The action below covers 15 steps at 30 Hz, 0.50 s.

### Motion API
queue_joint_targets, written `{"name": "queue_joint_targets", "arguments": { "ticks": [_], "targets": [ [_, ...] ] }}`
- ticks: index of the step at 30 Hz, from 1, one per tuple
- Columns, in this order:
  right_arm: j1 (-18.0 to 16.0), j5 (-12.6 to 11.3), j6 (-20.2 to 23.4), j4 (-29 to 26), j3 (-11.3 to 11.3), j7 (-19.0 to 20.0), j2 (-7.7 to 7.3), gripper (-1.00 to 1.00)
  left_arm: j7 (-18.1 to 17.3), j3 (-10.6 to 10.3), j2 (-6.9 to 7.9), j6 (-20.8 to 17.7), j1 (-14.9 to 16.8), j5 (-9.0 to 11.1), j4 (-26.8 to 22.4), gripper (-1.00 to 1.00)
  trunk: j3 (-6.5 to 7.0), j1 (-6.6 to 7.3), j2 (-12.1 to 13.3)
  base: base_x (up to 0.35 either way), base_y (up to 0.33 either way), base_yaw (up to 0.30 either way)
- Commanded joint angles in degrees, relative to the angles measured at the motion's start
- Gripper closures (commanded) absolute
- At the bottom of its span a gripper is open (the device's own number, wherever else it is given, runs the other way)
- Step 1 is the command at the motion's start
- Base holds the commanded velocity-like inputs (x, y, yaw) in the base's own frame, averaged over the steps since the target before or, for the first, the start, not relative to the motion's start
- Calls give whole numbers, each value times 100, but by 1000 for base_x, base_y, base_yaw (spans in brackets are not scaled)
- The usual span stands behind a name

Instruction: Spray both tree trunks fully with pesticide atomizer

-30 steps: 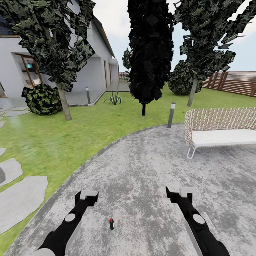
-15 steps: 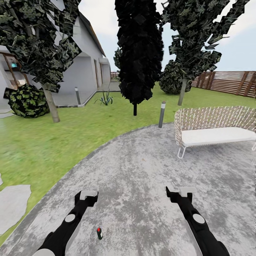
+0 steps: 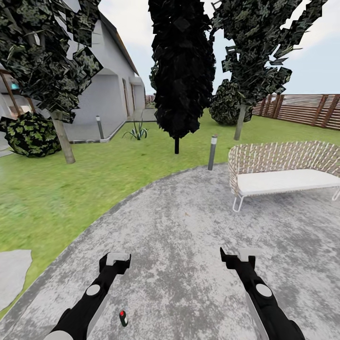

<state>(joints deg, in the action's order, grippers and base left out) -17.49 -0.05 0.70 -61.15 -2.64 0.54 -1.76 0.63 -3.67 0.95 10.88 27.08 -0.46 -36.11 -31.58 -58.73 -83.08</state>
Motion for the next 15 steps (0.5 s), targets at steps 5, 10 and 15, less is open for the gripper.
{"name": "queue_joint_targets", "arguments": {
  "ticks": [5,10,15],
  "targets": [
    [0,-3,0,-2,0,-1,0,-100,7,329,39,-62,6,38,2,-100,-90,-110,-201,0,0,0],
    [0,1,6,10,-21,1,6,-100,-46,749,230,-103,81,-19,-25,-100,-126,-154,-281,0,0,0],
    [-10,-11,13,-104,-27,-11,1,-100,-43,756,356,-557,112,-174,-259,-100,-126,-154,-281,0,0,0]
  ]
}}
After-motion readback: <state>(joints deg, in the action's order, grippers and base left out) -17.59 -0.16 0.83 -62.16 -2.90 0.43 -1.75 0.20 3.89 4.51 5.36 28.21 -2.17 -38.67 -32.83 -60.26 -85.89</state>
